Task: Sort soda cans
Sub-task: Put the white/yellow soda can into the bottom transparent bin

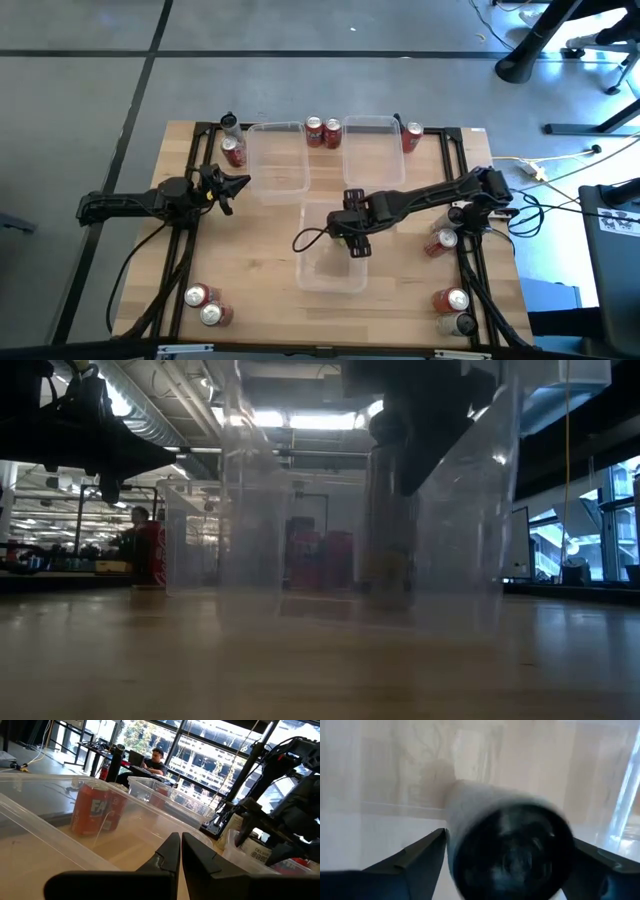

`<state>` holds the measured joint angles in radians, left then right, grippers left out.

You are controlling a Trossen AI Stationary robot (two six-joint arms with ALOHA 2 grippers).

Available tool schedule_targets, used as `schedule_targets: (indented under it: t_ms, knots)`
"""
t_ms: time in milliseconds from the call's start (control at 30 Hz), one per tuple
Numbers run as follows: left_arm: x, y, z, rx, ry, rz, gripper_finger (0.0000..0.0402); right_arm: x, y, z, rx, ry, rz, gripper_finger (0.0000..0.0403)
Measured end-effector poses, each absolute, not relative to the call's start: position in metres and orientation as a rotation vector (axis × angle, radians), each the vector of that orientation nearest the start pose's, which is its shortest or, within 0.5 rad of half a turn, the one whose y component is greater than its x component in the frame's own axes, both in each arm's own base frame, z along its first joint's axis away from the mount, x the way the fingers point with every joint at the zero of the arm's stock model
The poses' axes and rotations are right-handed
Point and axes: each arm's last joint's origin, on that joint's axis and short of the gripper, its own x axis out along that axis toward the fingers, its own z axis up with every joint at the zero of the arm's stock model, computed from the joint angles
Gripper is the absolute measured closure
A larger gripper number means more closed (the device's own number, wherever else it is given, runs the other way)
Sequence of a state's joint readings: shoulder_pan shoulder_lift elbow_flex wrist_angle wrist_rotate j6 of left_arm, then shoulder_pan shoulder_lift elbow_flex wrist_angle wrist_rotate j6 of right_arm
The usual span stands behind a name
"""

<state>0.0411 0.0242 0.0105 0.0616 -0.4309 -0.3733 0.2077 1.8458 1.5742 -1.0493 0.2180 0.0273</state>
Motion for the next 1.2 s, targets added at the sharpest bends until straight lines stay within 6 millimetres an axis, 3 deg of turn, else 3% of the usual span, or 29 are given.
schedule_targets:
  t_ms: [300, 600, 833, 1033, 1200]
  knots:
    - [0.095, 0.016, 0.171, -0.380, -0.136, 0.458, 0.0391, 0.354, 0.069, 0.273, -0.252, 1.250, -0.020, 0.0064]
    - [0.095, 0.016, 0.171, -0.383, -0.137, 0.457, 0.0391, 0.336, 0.066, 0.336, -0.209, 1.193, -0.022, 0.0064]
    - [0.095, 0.016, 0.171, -0.383, -0.137, 0.457, 0.0391, 0.284, 0.064, 0.380, -0.123, 1.238, -0.056, 0.0063]
    - [0.095, 0.016, 0.171, -0.379, -0.136, 0.458, 0.0391, 0.235, 0.068, 0.408, -0.033, 1.211, -0.093, 0.0063]
    - [0.095, 0.016, 0.171, -0.378, -0.136, 0.458, 0.0391, 0.206, 0.073, 0.424, 0.049, 1.140, -0.088, 0.0063]
